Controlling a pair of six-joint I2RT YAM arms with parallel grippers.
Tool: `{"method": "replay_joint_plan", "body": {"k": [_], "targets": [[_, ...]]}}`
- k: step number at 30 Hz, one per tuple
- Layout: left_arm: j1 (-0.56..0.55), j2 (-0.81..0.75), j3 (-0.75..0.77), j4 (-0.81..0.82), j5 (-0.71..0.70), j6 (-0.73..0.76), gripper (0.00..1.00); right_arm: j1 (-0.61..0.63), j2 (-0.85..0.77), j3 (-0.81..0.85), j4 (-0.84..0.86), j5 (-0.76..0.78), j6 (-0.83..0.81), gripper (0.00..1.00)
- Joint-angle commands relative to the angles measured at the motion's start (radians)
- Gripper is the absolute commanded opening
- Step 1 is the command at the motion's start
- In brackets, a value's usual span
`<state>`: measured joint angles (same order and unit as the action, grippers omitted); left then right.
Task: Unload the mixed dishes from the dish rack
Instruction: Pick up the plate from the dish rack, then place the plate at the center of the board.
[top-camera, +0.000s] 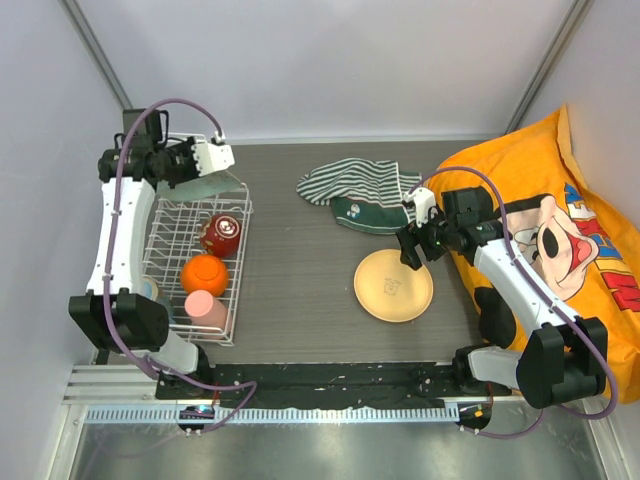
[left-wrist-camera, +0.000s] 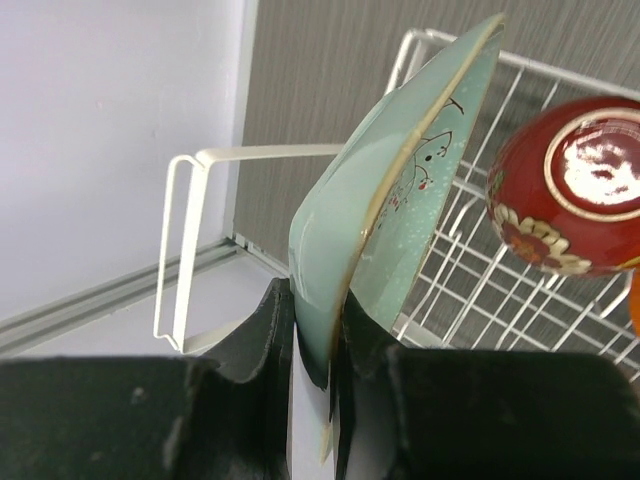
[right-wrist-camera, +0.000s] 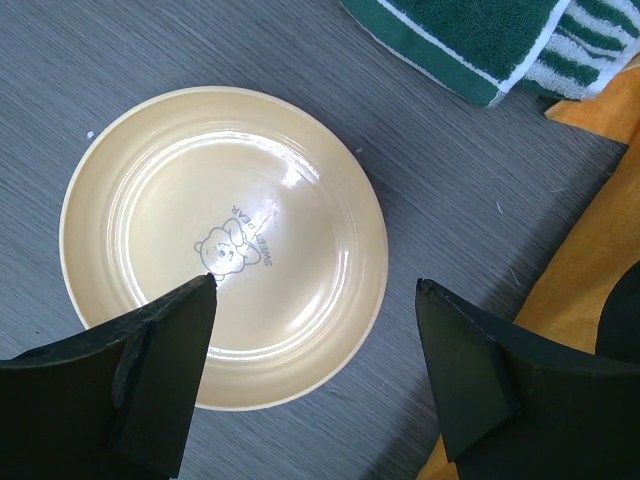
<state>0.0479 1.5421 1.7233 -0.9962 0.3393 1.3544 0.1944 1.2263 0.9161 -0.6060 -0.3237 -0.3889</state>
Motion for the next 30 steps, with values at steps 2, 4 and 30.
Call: {"method": "replay_joint_plan", "body": {"k": [2,4,30], "targets": [[0.004,-0.125,0.101,0.061,0.164,-0.179,0.00,0.007,-0.031,0.041,0.019,-0.014,0.022,0.84],[0.003,-0.146,0.099,0.053,0.236,-0.230,0.00,0.011,-0.040,0.061,0.006,-0.026,0.030,0.84],[-0.212,-0.352,-0.370,0.735,0.399,-1.465,0.00,0.224,-0.051,0.340,0.274,-0.299,0.387,0.84]]}}
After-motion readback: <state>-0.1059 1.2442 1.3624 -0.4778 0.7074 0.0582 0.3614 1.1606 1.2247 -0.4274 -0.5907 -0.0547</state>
